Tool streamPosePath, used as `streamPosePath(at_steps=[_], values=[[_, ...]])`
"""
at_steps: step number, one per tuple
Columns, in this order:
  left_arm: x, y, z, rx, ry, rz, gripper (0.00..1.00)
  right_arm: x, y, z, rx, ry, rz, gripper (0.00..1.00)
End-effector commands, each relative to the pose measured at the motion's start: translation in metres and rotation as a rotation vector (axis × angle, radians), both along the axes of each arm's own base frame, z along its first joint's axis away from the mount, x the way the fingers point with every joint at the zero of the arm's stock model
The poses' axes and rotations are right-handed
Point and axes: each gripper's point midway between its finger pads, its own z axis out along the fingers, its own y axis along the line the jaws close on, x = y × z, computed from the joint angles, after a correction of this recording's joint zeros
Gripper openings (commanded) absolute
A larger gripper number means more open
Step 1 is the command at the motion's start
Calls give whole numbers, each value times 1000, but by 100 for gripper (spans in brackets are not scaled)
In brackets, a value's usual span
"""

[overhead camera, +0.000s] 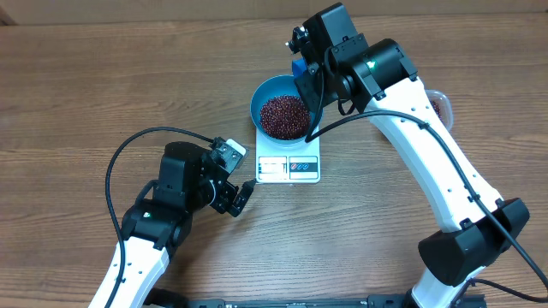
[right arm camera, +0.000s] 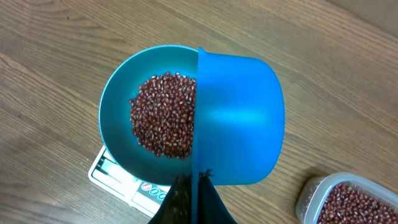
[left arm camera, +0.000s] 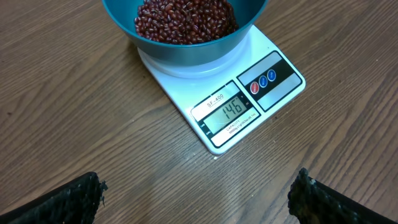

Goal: Scoop item into bowl and weigh 150g on scale
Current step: 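Tip the scoop over the bowl, trickling beans in toward 150 g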

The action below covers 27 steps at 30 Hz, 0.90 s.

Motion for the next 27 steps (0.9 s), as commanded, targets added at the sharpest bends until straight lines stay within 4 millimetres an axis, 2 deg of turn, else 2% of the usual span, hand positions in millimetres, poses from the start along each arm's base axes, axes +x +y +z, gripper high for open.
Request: streamPosePath(at_steps=[1, 7, 27], values=[[-1, 1, 1, -3, -5, 2, 99, 1, 6, 22, 14, -67, 11, 4], [-1, 1, 1, -3, -4, 2, 100, 3, 6, 24, -38, -110, -3, 4], [-1, 1, 1, -2, -4, 2, 100, 1, 10, 24, -49, -116, 22, 4]])
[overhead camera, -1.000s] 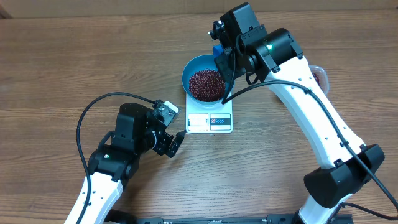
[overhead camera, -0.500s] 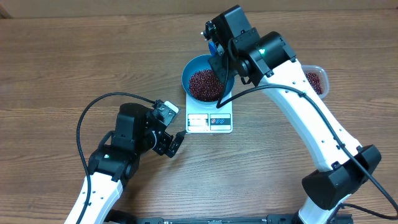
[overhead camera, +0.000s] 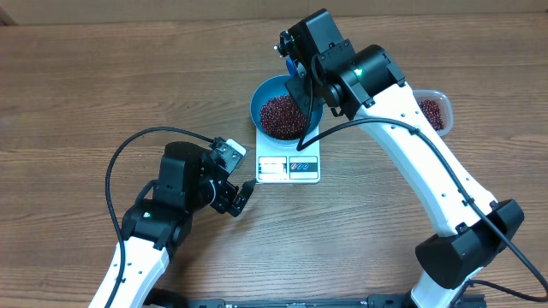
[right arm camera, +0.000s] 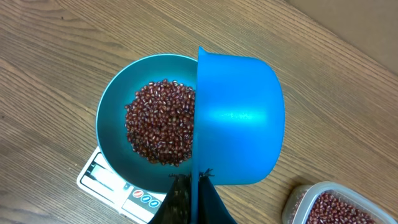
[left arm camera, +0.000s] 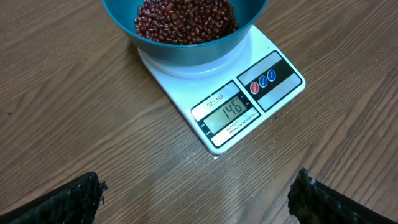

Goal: Scoop item into bowl and weigh 150g on scale
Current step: 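Tip the scoop over the bowl, trickling beans in toward 150 g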

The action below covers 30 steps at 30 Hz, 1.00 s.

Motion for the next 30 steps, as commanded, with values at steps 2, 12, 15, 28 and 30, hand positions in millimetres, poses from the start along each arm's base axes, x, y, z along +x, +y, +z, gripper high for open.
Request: streamPosePath(at_steps=[2, 12, 15, 28, 30], values=[[-1, 1, 1, -3, -5, 2, 99, 2, 0, 21, 17, -54, -1, 4], [-1, 1, 1, -2, -4, 2, 99, 2, 0, 21, 17, -54, -1, 4], [-1, 1, 1, -2, -4, 2, 99, 2, 0, 21, 17, -54, -1, 4], [-1, 1, 1, -3, -5, 2, 100, 2, 0, 21, 13, -56, 5, 4], [-1, 1, 1, -2, -4, 2, 100, 2, 1, 21, 6, -58, 23, 4]])
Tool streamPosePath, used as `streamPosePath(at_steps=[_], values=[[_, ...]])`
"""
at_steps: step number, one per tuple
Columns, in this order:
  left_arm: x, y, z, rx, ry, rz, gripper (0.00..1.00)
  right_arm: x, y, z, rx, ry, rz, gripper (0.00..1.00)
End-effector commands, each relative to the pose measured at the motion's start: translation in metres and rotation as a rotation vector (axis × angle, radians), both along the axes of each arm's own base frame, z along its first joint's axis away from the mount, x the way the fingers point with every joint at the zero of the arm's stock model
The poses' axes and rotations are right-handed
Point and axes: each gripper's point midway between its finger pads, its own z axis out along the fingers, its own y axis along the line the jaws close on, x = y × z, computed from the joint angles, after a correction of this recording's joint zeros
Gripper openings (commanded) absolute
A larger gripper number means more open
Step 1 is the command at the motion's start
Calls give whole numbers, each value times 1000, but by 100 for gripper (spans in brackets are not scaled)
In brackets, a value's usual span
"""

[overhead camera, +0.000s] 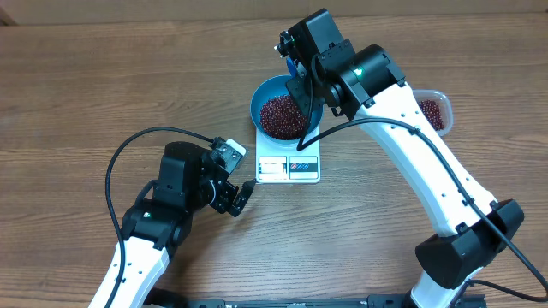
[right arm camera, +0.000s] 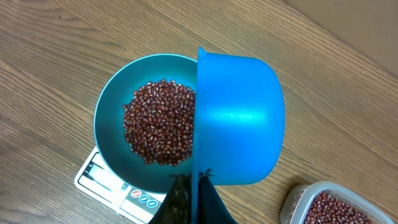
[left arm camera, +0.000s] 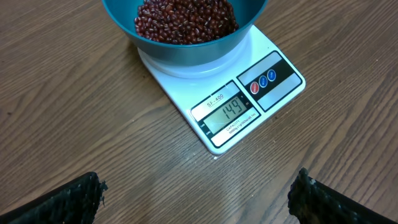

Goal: Scoop item into bowl and weigh 150g on scale
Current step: 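Tip the scoop over the bowl, trickling beans in toward 150 g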

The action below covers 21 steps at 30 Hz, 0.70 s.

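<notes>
A teal bowl (right arm camera: 111, 118) of red beans (right arm camera: 158, 127) stands on the white scale (left arm camera: 217, 99), whose display (left arm camera: 231, 109) reads 149. My right gripper (right arm camera: 198, 180) is shut on the handle of a blue scoop (right arm camera: 239, 118), which is tipped on its side over the bowl's right rim. In the overhead view the scoop (overhead camera: 294, 62) sits at the bowl's (overhead camera: 265, 85) far right edge. My left gripper (left arm camera: 196, 196) is open over bare table in front of the scale, nothing between its fingers (left arm camera: 62, 199).
A clear plastic container (right arm camera: 317, 205) of red beans sits on the table to the right of the scale, also visible in the overhead view as the container (overhead camera: 434, 107) behind my right arm. The wooden table (overhead camera: 86, 94) stretches wide to the left.
The scale display has gone from 146 to 149. The bean pile in the bowl looks slightly larger. Both arms stand about where they were.
First my right gripper held the scoop tipped over the bowl with the scale at 146. Then the arm stood further back and left, the bean container uncovered, reading still 146. Now the reading is 149 with the scoop in the same pose.
</notes>
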Motion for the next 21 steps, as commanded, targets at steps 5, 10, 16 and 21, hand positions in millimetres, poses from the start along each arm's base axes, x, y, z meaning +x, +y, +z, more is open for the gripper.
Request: streamPosePath(at_steps=[5, 10, 16, 21], values=[[-1, 1, 1, -2, -4, 2, 100, 1, 2, 21, -5, -63, 48, 4], [-1, 1, 1, -2, -4, 2, 100, 2, 2, 21, -5, -64, 49, 4], [-1, 1, 1, -2, -4, 2, 99, 2, 2, 21, -17, -71, 70, 4], [-1, 1, 1, -2, -4, 2, 100, 2, 2, 21, -16, -71, 70, 4]])
